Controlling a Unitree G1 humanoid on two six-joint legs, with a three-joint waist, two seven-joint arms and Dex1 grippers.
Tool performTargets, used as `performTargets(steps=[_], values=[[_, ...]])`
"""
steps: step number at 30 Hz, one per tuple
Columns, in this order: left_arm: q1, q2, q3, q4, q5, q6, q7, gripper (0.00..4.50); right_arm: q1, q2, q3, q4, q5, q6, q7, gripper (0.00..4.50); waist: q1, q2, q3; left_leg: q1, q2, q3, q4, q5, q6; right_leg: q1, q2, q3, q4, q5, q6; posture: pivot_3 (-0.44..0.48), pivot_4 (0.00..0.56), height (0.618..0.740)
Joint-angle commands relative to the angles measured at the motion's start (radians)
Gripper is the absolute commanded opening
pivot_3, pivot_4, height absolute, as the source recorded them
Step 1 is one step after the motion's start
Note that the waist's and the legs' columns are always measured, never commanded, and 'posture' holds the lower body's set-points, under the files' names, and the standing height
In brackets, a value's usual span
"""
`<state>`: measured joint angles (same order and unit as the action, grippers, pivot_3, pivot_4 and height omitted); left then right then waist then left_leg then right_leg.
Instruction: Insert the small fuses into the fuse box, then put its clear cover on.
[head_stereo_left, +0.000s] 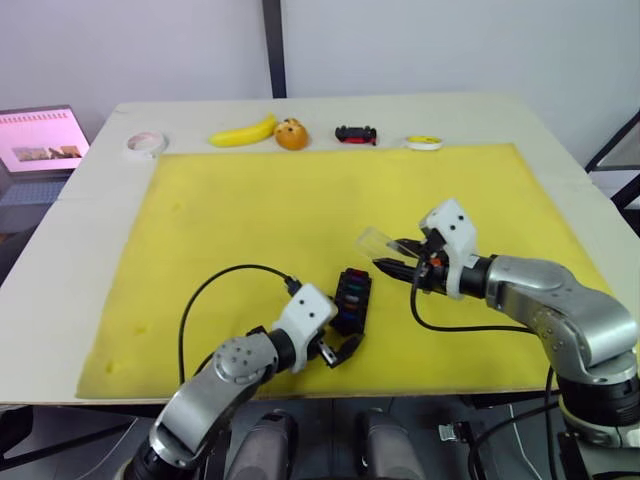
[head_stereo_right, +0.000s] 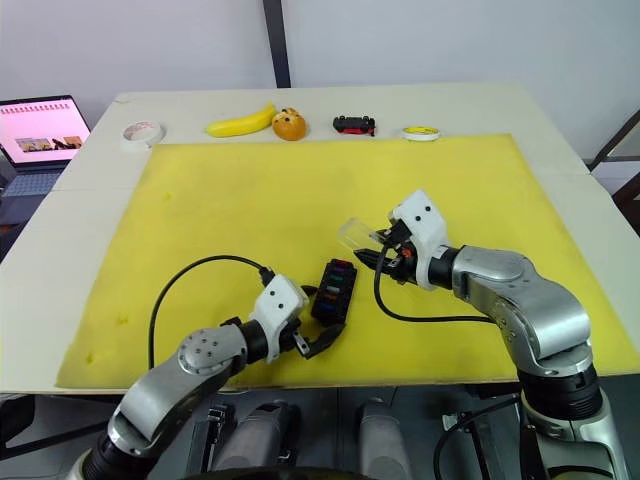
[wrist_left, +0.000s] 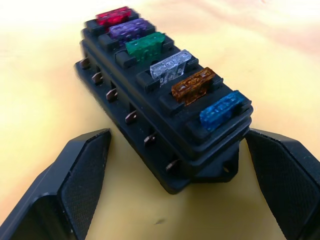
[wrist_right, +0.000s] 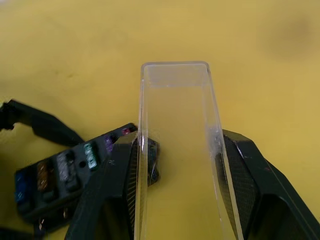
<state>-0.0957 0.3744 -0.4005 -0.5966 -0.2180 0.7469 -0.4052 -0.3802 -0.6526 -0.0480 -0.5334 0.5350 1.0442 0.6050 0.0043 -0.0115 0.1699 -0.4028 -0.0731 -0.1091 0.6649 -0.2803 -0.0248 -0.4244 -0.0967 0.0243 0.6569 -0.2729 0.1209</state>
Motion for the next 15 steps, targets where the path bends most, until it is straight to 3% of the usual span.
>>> performTargets(steps=[1, 15], values=[[-0.025, 0.040, 0.090, 0.031, -0.010, -0.029, -0.037, 4.50, -0.001, -0.011, -0.019, -0.047, 0.015, -0.010, -0.007, 1.72, 0.000, 0.000, 0.000, 0.000, 0.000, 0.000, 0.000, 0.000, 0.000, 0.000, 0.000, 0.000, 0.000, 0.000, 0.000, 0.000, 0.150, 0.740], [-0.027, 0.004, 0.099, 0.082, -0.031, -0.105, -0.086, 4.50, 0.026, -0.052, -0.070, -0.066, 0.027, -0.025, -0.020, 1.72, 0.007, 0.000, 0.000, 0.000, 0.000, 0.000, 0.000, 0.000, 0.000, 0.000, 0.000, 0.000, 0.000, 0.000, 0.000, 0.000, 0.150, 0.740]])
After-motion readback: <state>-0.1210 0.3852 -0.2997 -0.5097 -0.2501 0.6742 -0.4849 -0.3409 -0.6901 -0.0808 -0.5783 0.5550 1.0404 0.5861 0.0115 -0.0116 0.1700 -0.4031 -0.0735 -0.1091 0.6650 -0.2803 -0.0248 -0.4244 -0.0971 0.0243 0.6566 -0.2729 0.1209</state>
